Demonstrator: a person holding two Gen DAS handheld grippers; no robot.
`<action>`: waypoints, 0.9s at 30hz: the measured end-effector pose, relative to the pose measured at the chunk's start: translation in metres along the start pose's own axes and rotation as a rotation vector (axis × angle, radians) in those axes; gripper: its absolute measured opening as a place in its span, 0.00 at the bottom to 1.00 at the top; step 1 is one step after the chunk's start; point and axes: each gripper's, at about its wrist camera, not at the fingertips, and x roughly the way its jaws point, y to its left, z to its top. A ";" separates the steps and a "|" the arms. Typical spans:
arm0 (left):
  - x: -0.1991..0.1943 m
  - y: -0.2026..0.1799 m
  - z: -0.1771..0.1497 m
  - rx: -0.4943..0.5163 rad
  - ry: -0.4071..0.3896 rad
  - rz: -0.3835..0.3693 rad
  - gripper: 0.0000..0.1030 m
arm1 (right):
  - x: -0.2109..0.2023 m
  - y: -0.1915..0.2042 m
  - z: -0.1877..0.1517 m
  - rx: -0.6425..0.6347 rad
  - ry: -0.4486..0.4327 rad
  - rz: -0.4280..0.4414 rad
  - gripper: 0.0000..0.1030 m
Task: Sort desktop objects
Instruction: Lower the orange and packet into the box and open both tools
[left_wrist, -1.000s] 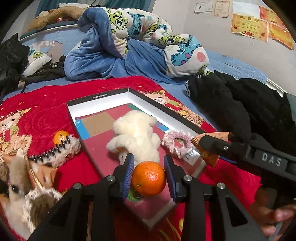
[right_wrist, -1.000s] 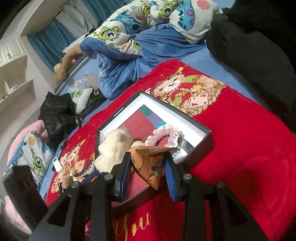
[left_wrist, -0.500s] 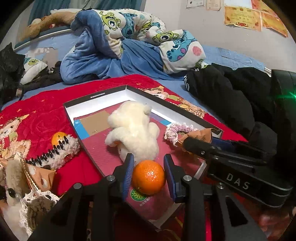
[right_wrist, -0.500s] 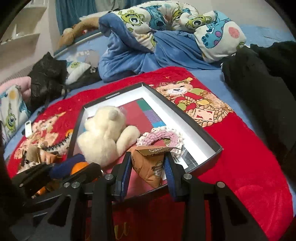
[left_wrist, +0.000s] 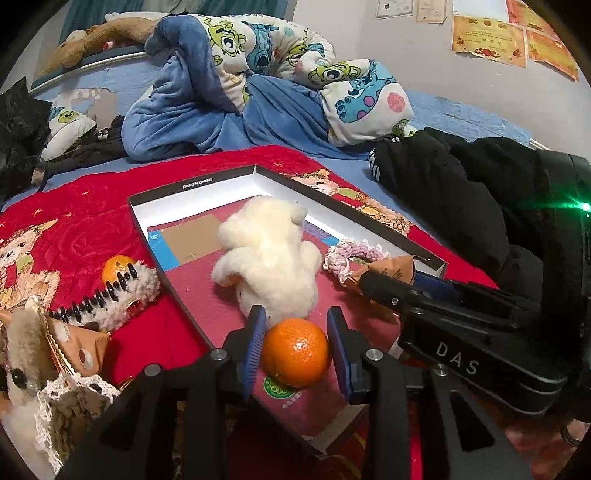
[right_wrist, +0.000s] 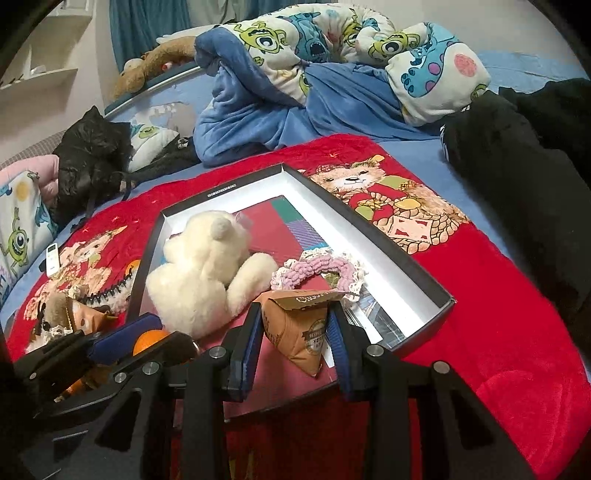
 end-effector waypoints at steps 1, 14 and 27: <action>0.000 0.000 0.000 0.000 -0.001 0.002 0.33 | 0.000 0.001 0.000 -0.002 -0.002 -0.003 0.33; 0.000 0.000 -0.001 0.007 -0.009 0.015 0.33 | -0.003 -0.001 -0.002 0.002 -0.031 0.011 0.33; 0.000 -0.002 -0.001 0.024 -0.016 0.072 0.33 | -0.007 0.004 -0.005 -0.019 -0.065 -0.059 0.33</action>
